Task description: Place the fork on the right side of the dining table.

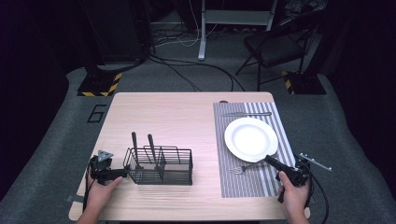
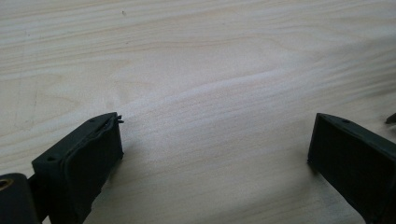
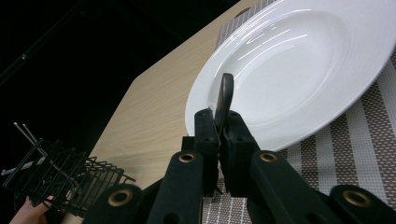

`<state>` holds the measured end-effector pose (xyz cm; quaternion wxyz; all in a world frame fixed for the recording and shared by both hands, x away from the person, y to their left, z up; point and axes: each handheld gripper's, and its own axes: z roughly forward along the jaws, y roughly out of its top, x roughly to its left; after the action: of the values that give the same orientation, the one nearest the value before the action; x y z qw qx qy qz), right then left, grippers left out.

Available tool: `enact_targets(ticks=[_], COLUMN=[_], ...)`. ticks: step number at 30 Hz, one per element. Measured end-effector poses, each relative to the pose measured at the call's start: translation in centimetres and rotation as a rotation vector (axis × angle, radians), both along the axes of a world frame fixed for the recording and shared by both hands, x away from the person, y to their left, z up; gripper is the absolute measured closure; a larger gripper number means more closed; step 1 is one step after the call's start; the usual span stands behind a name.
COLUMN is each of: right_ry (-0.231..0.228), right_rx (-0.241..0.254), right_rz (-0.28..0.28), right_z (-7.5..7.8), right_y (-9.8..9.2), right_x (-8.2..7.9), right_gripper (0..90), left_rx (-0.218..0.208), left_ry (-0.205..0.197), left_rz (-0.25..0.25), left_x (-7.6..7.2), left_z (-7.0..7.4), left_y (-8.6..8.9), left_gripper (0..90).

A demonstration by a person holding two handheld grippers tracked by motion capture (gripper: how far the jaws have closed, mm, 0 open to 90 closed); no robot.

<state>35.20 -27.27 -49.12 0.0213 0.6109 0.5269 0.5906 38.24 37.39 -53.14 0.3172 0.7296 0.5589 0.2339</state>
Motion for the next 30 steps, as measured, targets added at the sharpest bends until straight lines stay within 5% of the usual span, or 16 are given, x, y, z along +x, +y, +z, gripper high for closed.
enact_targets(ticks=[30], right_ry=[0.084], right_rx=[0.069], right_rz=[-0.116], right_z=[-2.6], right_y=[-1.6], right_x=[-0.6], right_gripper=[80.9], left_rx=[0.0], left_ry=[0.0], left_rz=[0.001], left_x=[0.0], left_z=[0.0], left_y=[0.0], left_gripper=[2.6])
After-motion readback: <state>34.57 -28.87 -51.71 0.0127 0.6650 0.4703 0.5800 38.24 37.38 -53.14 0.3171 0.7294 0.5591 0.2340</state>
